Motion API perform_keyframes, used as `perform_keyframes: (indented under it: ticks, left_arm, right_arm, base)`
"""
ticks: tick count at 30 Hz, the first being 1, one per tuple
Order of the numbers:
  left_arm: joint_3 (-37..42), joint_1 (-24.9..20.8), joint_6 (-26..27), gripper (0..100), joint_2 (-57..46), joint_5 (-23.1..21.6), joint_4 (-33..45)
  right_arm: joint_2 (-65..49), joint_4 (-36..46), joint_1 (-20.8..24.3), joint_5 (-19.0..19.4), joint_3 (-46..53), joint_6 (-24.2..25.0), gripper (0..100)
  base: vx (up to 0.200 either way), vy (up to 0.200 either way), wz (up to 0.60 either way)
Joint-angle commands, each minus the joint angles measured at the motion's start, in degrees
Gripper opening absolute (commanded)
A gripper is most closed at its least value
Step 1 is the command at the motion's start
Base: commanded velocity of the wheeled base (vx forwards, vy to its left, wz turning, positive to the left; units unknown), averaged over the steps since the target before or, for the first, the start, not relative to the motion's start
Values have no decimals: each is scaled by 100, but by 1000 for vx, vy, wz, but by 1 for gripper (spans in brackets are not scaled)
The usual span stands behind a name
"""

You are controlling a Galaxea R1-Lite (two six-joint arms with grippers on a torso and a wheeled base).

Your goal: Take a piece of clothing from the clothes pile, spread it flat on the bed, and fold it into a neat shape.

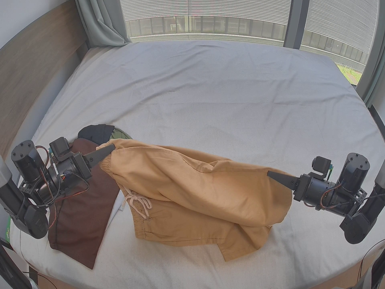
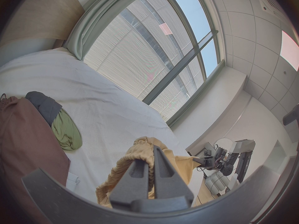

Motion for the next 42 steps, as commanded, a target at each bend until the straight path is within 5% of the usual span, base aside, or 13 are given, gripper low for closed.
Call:
perform_keyframes:
  ticks: [1, 42]
  left_arm:
    - [0, -27, 15, 0, 60, 8, -1]
    - [-114, -89, 33, 0, 227, 17, -10]
  right_arm:
    - [-186, -3, 77, 3, -22, 1, 0]
    - [-652, -3, -107, -111, -461, 9, 0]
  base:
    - [0, 0, 0]
    - [0, 0, 0]
